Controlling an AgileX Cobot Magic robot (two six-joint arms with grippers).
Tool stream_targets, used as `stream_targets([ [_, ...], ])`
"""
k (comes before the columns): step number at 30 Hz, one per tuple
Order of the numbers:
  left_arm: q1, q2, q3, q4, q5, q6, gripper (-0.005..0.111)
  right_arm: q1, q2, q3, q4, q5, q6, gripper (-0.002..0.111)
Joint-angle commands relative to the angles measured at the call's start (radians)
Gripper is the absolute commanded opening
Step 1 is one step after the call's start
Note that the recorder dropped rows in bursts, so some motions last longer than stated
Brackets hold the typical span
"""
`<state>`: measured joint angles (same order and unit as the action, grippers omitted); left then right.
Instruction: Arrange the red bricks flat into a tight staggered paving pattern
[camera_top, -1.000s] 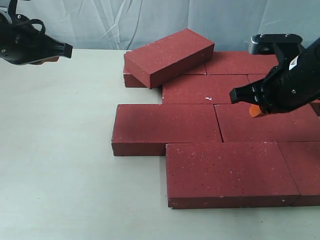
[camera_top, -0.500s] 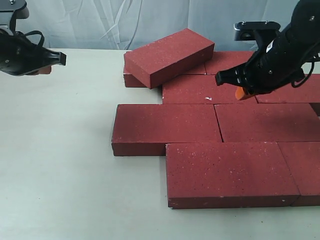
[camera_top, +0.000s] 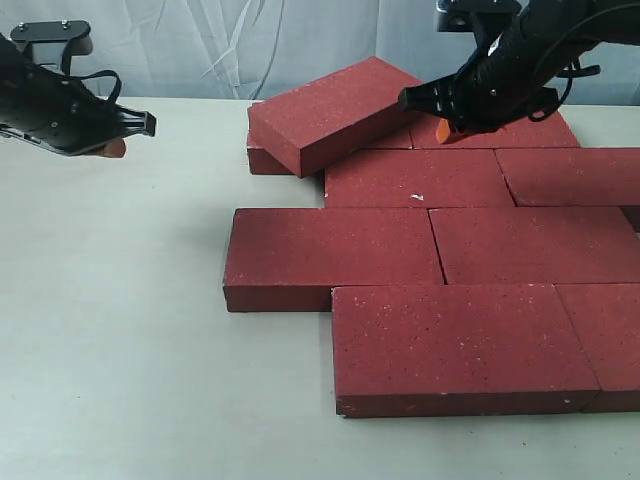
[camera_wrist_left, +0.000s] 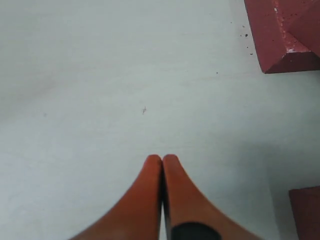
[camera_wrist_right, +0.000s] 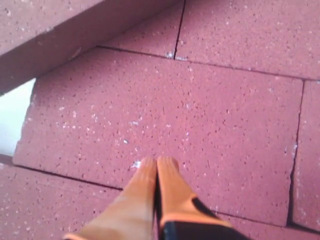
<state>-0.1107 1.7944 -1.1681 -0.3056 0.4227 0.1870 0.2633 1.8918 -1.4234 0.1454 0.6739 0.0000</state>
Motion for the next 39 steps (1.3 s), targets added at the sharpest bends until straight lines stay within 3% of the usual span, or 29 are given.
stream_targets([
  [1, 0.002, 0.049, -0.031, -0.049, 0.012, -0.001, 0.0, -0.005, 0.044, -0.083, -0.002, 0.004, -0.009, -0.001],
  [8, -0.002, 0.138, -0.04, -0.256, -0.061, 0.064, 0.0, -0.007, 0.159, -0.244, -0.001, -0.085, 0.0, -0.001],
  [10, -0.003, 0.149, -0.04, -0.292, -0.095, 0.064, 0.0, -0.007, 0.197, -0.274, 0.075, -0.101, 0.0, -0.001],
  [14, -0.003, 0.154, -0.04, -0.303, -0.119, 0.064, 0.0, 0.052, 0.291, -0.369, 0.291, -0.103, -0.139, -0.001],
  [20, -0.003, 0.154, -0.04, -0.303, -0.109, 0.064, 0.0, 0.157, 0.413, -0.554, 0.288, -0.048, -0.148, -0.001],
  [33, -0.003, 0.154, -0.04, -0.314, -0.106, 0.061, 0.0, 0.297, 0.415, -0.597, 0.354, 0.256, -0.212, -0.001],
  [39, -0.003, 0.154, -0.04, -0.314, -0.093, 0.061, 0.0, 0.253, 0.335, -0.597, 0.316, 0.216, -0.186, -0.001],
])
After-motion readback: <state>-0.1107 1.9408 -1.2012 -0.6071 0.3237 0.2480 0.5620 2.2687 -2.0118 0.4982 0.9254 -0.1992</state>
